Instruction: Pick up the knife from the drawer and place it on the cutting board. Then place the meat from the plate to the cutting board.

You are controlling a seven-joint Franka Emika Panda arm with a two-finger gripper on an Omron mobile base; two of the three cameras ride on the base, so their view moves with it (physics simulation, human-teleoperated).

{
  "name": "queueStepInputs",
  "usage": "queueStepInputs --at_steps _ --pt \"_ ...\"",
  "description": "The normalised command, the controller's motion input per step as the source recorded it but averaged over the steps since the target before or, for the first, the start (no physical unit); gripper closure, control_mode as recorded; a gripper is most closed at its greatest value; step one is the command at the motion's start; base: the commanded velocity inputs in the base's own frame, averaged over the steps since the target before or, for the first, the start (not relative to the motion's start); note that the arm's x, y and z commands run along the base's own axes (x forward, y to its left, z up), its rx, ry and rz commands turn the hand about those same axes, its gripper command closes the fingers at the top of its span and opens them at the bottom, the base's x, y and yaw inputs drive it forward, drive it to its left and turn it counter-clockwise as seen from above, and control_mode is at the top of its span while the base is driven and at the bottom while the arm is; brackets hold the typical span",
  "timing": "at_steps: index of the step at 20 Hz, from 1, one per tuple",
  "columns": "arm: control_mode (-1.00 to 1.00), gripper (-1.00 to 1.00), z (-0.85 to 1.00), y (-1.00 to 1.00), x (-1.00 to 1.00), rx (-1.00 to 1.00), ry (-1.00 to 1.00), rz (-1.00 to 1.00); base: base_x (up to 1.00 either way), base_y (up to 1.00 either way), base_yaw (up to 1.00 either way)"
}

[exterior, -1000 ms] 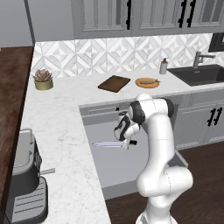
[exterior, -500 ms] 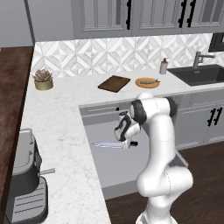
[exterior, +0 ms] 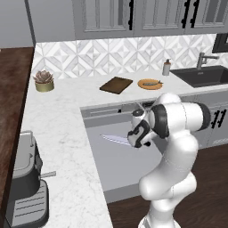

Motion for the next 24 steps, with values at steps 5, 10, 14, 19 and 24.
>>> queueStepInputs --at_steps 5,10,14,19,24 --pt "-1.0 1.0 1.0 -0.52 -1.0 0.05 -0.17 -0.25 0.0 0.0 0.0" --pt "-1.0 1.0 1.0 -0.52 -0.97 0.15 -0.07 -0.32 0.0 0.0 0.0" --pt "-1.0 1.0 1.0 -0.42 -0.81 0.26 -0.05 -0.32 0.0 0.0 0.0" --pt "-1.0 1.0 1.0 -0.22 -0.43 0.1 0.01 -0.25 0.0 0.0 0.0" --pt "-1.0 1.0 0.63 0.02 0.0 0.0 0.12 -0.02 0.0 0.0 0.0"
